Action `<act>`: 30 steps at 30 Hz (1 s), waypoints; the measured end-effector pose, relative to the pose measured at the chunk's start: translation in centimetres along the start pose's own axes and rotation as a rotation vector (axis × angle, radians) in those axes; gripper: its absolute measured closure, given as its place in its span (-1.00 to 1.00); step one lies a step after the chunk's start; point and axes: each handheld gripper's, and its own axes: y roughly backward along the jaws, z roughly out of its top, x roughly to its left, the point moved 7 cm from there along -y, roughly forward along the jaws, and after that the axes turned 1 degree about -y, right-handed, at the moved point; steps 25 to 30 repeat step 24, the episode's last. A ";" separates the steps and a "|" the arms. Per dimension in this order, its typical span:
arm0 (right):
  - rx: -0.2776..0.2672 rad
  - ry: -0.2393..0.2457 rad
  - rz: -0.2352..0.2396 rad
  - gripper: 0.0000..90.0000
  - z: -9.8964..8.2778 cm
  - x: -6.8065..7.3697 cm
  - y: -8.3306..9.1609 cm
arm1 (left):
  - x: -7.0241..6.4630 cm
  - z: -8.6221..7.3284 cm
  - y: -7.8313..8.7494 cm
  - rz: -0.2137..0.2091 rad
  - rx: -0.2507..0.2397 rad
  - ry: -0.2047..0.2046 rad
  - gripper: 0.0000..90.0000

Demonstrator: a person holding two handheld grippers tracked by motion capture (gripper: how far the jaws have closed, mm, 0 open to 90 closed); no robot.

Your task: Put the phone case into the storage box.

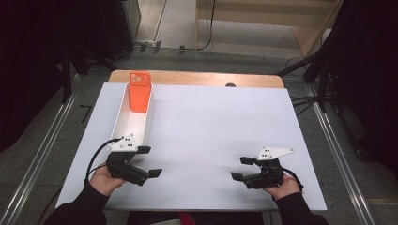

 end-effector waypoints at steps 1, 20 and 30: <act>0.001 -0.001 0.000 -0.46 0.0 0.0 0.0 | 0.0 -0.1 0.0 0.001 0.001 -0.002 -0.84; -0.001 0.003 0.003 -0.46 0.0 0.0 0.0 | -0.4 -2.0 -0.7 0.015 0.068 -0.014 -0.84; 0.000 0.007 0.004 -0.46 0.0 0.0 0.0 | -0.4 -2.0 -0.8 0.015 0.068 -0.018 -0.84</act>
